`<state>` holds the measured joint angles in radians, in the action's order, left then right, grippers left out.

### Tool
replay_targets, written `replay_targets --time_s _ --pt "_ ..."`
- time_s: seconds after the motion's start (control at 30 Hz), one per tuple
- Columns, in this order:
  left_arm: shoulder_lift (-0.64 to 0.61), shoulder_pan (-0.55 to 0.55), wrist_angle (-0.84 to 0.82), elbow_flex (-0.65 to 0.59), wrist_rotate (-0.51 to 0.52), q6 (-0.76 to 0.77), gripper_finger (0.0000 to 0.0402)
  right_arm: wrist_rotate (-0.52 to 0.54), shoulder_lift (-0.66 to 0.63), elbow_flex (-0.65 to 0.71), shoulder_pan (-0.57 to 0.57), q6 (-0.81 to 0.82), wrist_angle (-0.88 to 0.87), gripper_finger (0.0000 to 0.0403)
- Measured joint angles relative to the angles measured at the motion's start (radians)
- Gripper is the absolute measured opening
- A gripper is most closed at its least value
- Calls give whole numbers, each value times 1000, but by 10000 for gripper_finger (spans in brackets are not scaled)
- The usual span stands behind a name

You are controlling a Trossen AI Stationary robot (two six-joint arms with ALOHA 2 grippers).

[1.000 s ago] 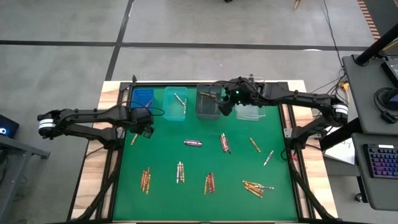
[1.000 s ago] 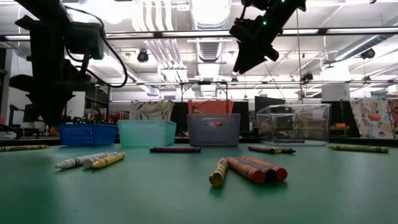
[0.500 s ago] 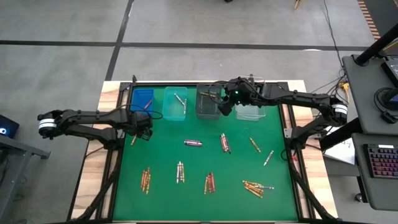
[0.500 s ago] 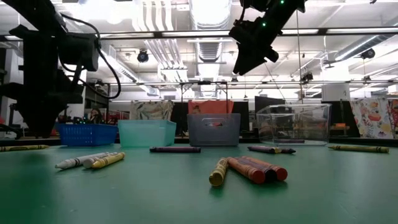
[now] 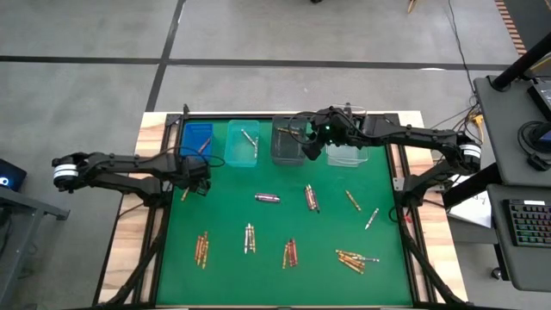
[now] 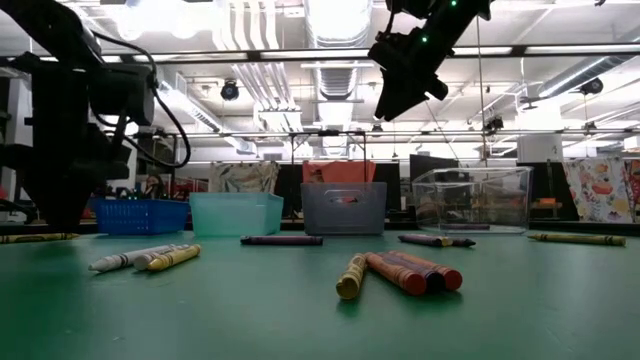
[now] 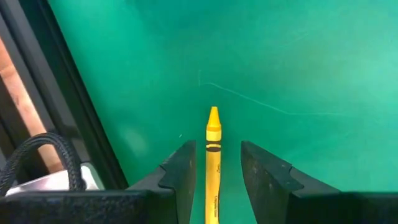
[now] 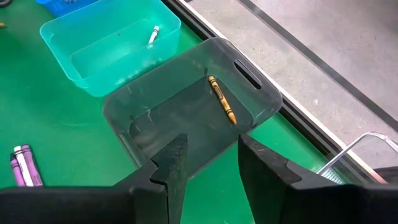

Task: Sort crayons
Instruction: Put the yellow crayon into the black bin

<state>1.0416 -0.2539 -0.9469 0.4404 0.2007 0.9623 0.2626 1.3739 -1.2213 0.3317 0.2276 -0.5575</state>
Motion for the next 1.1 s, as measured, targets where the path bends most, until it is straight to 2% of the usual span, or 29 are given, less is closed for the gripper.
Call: replay_targets --time_s 0.3,0.63,0.8,1.0,1.1 --pt "0 0 65 -42 -1 5 100 0 0 0 0 0 0 123" --pt "0 0 76 -42 -5 0 7 0 0 0 0 -1 -7 128" --pt "-9 9 71 -35 4 -23 4 -1 0 0 0 -15 -13 122" --pt "-46 72 95 47 82 -88 2 -37 0 27 -12 -25 1 123" --pt "-76 110 190 97 106 -181 1 -76 0 66 -27 -41 68 125"
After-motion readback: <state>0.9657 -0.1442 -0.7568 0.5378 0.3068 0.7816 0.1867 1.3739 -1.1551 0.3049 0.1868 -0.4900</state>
